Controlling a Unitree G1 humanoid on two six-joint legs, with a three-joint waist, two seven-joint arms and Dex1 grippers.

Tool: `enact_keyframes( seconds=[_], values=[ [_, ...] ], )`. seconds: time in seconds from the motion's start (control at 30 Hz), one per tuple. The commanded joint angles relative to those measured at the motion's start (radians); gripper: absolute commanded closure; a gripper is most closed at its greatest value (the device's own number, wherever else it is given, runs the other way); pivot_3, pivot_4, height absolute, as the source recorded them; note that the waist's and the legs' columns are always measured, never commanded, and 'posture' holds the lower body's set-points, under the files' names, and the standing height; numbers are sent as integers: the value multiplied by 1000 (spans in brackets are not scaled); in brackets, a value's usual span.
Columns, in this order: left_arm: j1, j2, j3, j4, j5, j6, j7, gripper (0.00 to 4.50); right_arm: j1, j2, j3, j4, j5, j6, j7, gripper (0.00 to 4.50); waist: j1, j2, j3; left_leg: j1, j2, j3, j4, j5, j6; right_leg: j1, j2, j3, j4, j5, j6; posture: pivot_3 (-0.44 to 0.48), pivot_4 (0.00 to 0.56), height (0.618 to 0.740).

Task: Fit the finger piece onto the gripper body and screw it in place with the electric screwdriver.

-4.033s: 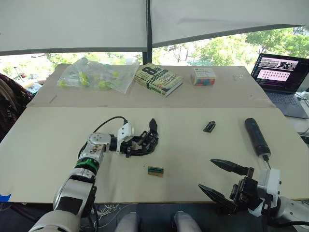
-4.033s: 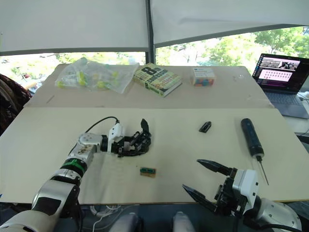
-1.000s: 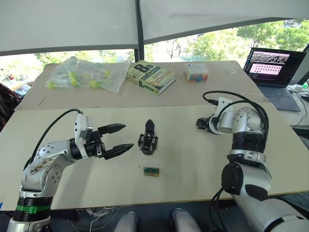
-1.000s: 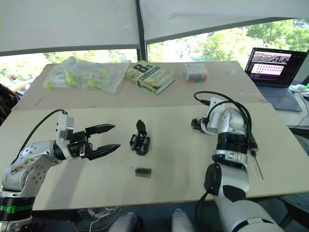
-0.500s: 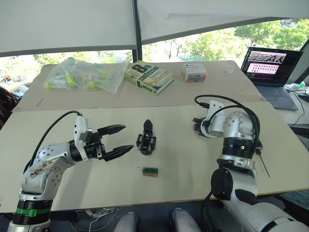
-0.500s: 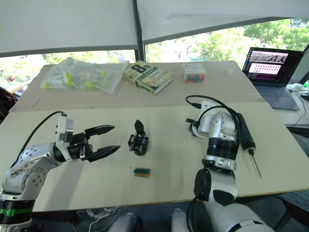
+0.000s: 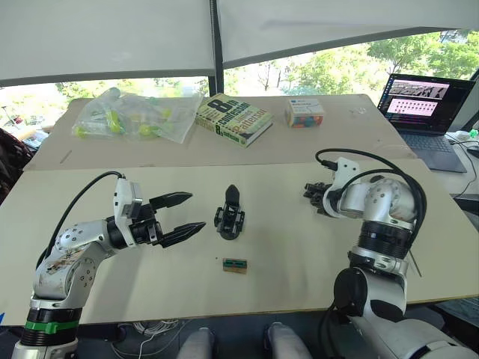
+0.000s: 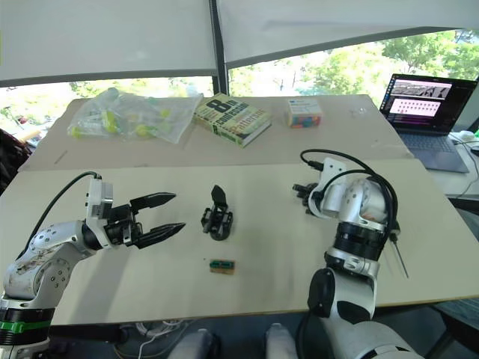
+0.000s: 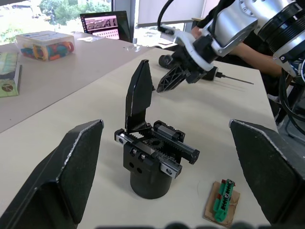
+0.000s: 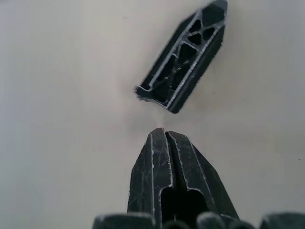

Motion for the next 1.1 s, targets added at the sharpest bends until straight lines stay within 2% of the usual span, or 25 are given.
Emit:
enact_keyframes(
  seconds=[0.03,0.3,0.67,0.97,1.1],
  values=[
    [-16,8,22,-3,0,-25,-8,0,-72,4,-46,-39,-13,30,-7,2878,-1,0,0,0,0,0,0,0,0,0,0,0,0,0,0,0,150,740],
    [-22,-1,9,8,5,-29,-12,0,-142,26,-42,122,-109,-89,-100,87,0,0,0,0,0,0,0,0,0,0,0,0,0,0,0,0,150,740],
    [-3,-16,9,-8,8,-32,-3,0,-160,69,-49,281,-165,-309,-243,35,-1,1,0,0,-1,0,0,0,0,-1,-1,0,0,0,0,0,150,740],
    [19,-15,21,-25,5,-35,10,0,-146,114,-17,308,-147,-308,-269,35,-4,1,0,0,0,0,0,0,0,-1,0,0,0,0,0,0,150,740],
    [26,-13,25,-31,3,-36,19,0,-131,141,-25,288,-142,-301,-280,1181,-11,1,0,0,0,0,0,0,0,-1,0,0,0,0,0,0,150,740]
  ],
)
